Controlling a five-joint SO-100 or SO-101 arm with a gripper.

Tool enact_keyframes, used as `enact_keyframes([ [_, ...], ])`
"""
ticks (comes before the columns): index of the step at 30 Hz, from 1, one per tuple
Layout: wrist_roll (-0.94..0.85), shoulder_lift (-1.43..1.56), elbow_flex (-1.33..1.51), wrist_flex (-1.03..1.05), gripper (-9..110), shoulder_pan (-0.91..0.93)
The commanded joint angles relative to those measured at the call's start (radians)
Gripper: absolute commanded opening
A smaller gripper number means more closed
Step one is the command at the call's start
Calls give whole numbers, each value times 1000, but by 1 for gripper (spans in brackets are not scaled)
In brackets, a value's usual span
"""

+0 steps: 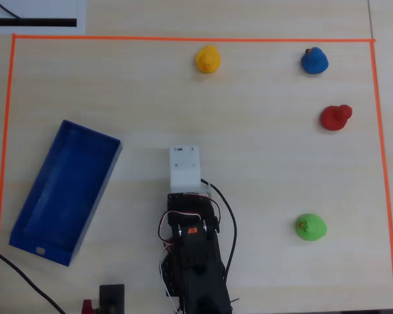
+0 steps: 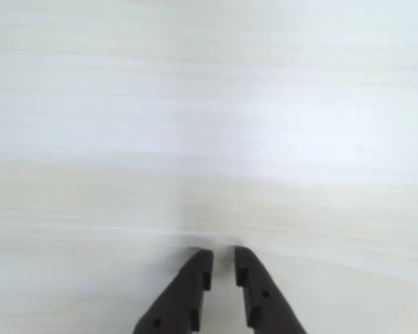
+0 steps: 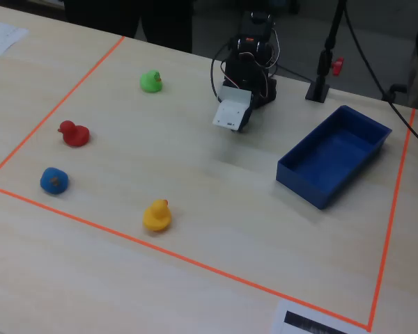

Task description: Grasp yellow duck and put it into box.

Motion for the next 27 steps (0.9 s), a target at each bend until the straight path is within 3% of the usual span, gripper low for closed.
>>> enact_keyframes([
  [1,8,0,-3,14,1,0],
  [11,8,2,-3,12,0,11],
  [14,8,2,-3,-91,0,-21],
  [20,15,-58,-3,-597,0,-26],
  [27,77,-400,-32,-1335,0,-5],
])
